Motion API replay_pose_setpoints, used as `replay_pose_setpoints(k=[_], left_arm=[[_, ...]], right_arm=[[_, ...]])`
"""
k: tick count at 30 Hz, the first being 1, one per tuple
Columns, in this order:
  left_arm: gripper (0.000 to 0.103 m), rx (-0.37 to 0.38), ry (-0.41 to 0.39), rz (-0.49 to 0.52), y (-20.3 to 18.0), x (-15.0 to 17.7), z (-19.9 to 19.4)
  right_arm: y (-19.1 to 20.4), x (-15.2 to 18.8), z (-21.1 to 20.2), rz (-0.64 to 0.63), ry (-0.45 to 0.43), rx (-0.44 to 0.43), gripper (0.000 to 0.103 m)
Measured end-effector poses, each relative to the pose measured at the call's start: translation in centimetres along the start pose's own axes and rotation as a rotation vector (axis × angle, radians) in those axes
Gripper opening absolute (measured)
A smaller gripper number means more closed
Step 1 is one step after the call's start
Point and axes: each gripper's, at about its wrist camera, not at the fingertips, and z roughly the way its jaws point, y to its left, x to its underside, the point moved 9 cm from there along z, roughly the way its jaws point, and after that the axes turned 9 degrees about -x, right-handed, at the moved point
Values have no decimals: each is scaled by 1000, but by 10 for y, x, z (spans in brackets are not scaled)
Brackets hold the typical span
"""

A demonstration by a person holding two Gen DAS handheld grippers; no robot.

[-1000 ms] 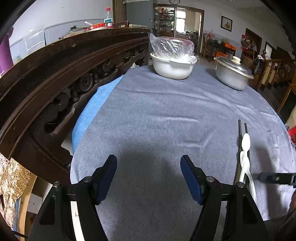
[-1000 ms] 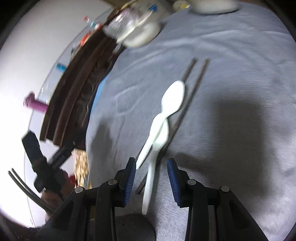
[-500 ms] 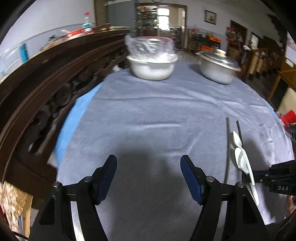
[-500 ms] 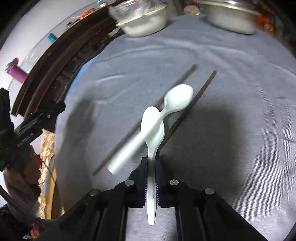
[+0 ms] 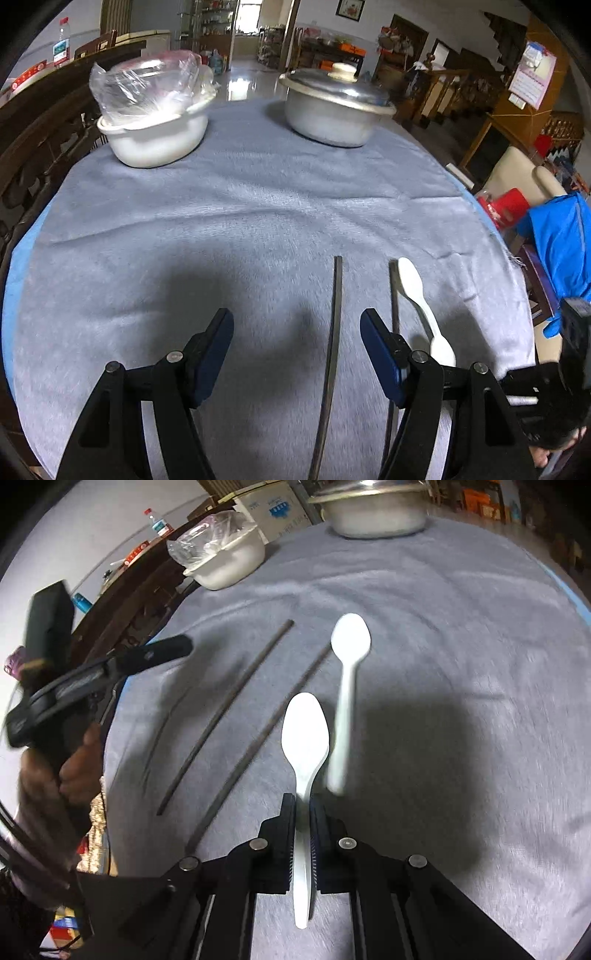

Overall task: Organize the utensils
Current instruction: 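Grasp a white plastic spoon with the right tool and lift it, then close the left tool on the other white spoon while the right tool holds its spoon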

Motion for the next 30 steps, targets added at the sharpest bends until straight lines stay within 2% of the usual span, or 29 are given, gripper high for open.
replay_pose_setpoints(k=[3, 6, 9, 12, 15, 18, 20, 21, 24, 28, 30], left_arm=[[72, 0, 25, 3, -6, 0, 12], [72, -17, 37, 26, -10, 0, 19], [72, 7, 40, 40, -15, 3, 19], [72, 13, 20, 126, -28, 6, 18], [72, 43, 22, 156, -38, 10, 22], [72, 115, 28, 181, -49, 15, 22], [72, 168, 27, 223, -58, 20, 19], [72, 198, 24, 247, -64, 23, 17], [71, 273, 13, 320, -80, 30, 11], [56, 375, 13, 399, -101, 40, 6], [49, 405, 15, 445, -111, 45, 8]], right_arm=[[-1, 12, -1, 33, 60, -73, 10], [-5, 8, -7, 75, 66, -123, 12], [-17, -6, -21, 107, -9, -134, 13], [-32, -25, -32, 122, -88, -69, 14], [-43, -50, -30, 132, -143, -38, 14], [-47, -75, -17, 134, -160, -13, 17], [-45, -91, -6, 129, -169, -9, 27], [-44, -101, 0, 127, -173, -14, 27], [-42, -120, 16, 110, -159, 6, 27], [-49, -129, 35, 96, -119, 59, 26], [-49, -129, 36, 84, -120, 60, 15]])
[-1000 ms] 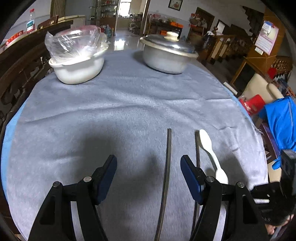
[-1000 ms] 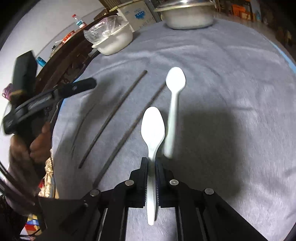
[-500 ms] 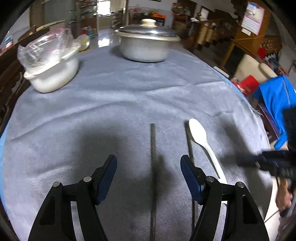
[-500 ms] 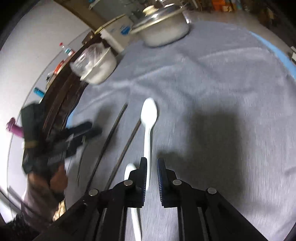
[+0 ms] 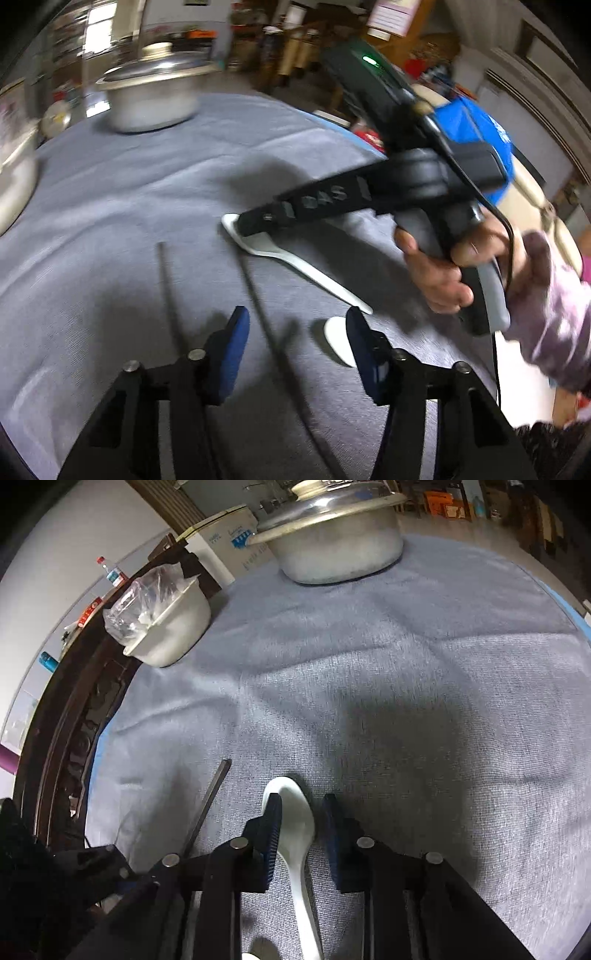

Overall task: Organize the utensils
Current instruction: 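Close the left tool on the other white spoon while the right tool holds its spoon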

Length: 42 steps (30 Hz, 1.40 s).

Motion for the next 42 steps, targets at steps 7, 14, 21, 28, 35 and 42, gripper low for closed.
replay_pose_setpoints(k=[7, 14, 21, 28, 35, 42], left_arm=[[32, 73, 14, 81, -23, 2, 12], [13, 78, 60, 158, -30, 13, 30], [11, 62, 26, 155, -24, 22, 13], [8, 10, -49, 106, -4, 17, -20], [7, -103, -89, -21, 42, 19, -54], [5, -233, -151, -171, 84, 22, -97]], right_arm=[[-12, 2, -10, 17, -44, 0, 3], [-18, -2, -28, 52, -112, -41, 5], [-2, -10, -22, 54, -82, -98, 51], [22, -13, 3, -91, -26, 35, 47], [21, -5, 11, -162, -11, 164, 28], [17, 2, -42, -58, -154, 93, 28]])
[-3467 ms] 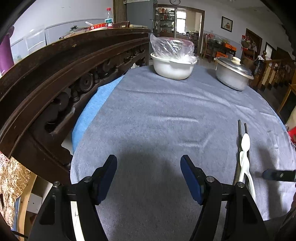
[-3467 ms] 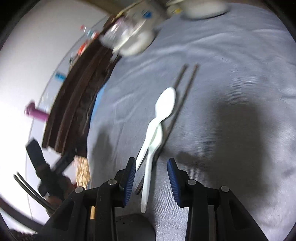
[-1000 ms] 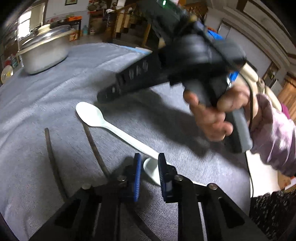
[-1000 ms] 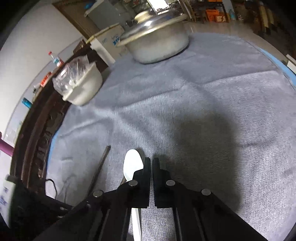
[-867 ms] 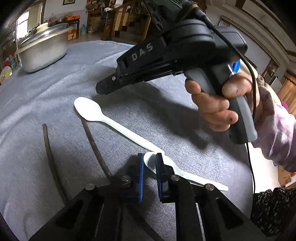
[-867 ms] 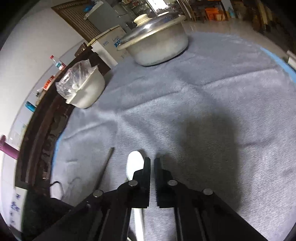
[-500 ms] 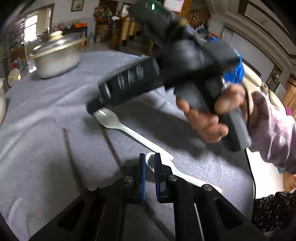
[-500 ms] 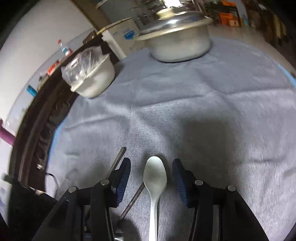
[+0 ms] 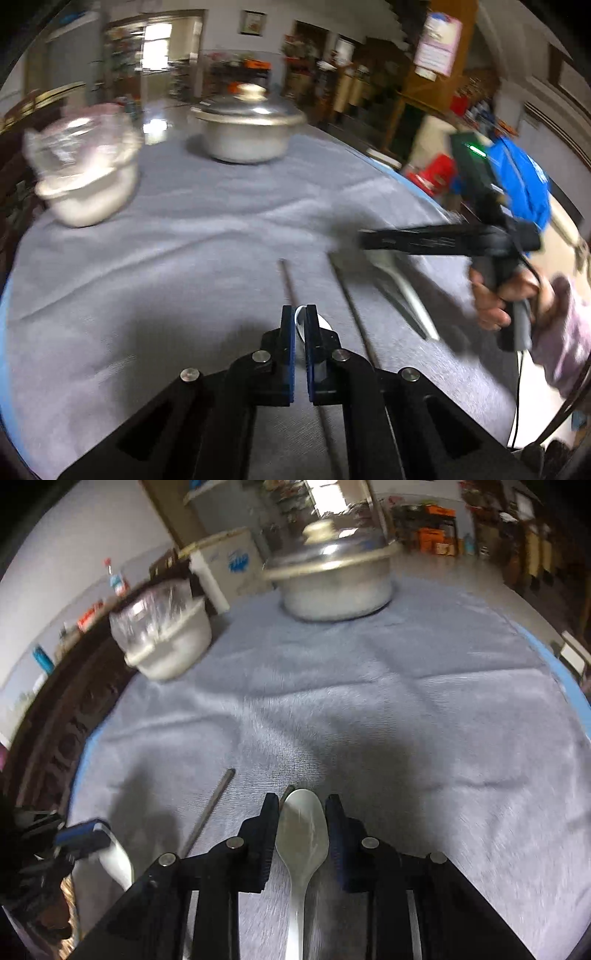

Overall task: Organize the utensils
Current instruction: 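Close the left tool on the other white spoon while the right tool holds its spoon, then lift both spoons and carry them over the metal cup with both tools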

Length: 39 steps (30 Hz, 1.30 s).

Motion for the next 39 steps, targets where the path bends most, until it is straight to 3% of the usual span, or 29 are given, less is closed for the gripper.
replay_pose_setpoints(k=[10, 18, 27, 30, 39], left_arm=[[4, -212, -115, -198, 48, 11, -77], [4, -346, -197, -318, 72, 36, -152], [4, -393, -282, -370, 60, 63, -230], [4, -413, -303, -342, 44, 67, -249], [4, -367, -418, -308, -14, 66, -294]], right_arm=[[22, 19, -117, 87, -317, -74, 28], [72, 48, -199, 46, -518, -127, 28], [124, 72, -248, -19, -680, -164, 28], [142, 80, -251, -55, -703, -159, 28], [172, 98, -238, -118, -754, -129, 28]])
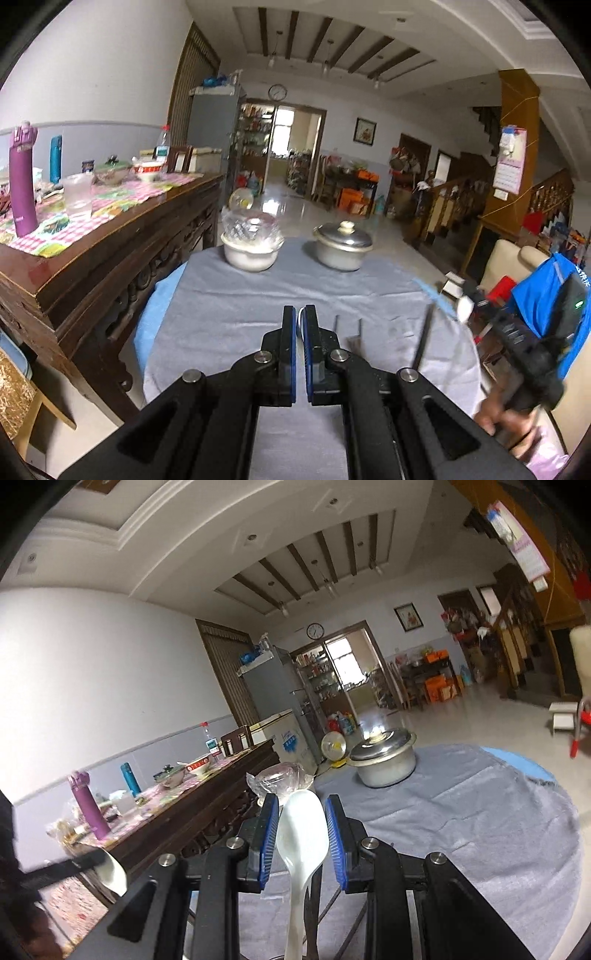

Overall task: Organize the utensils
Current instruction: 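Lift both spoons and carry them over the metal cup with both tools, then open both tools to drop the spoons into the metal cup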

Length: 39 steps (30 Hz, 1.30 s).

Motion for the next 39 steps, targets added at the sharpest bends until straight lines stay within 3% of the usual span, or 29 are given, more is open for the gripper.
replay_pose_setpoints(k=[9, 19, 33, 35, 37, 39], left_arm=[[4, -48, -135, 57, -46, 5, -19], [4, -106, -215, 173, -83, 29, -14], [4, -102, -153, 253, -100, 55, -3], [10, -99, -155, 244, -97, 52, -7], [33, -104, -171, 207, -88, 45, -14], [36, -115, -209, 162, -76, 34, -25]], right_arm=[[8, 32, 5, -63, -3, 21, 28], [1, 52, 2, -81, 35, 22, 29], [-8, 56, -9, -59, 70, -2, 31], [-8, 55, -12, -40, 79, -24, 33], [-9, 53, -15, -10, 86, -35, 42], [-15, 45, -22, 28, 63, -36, 46]])
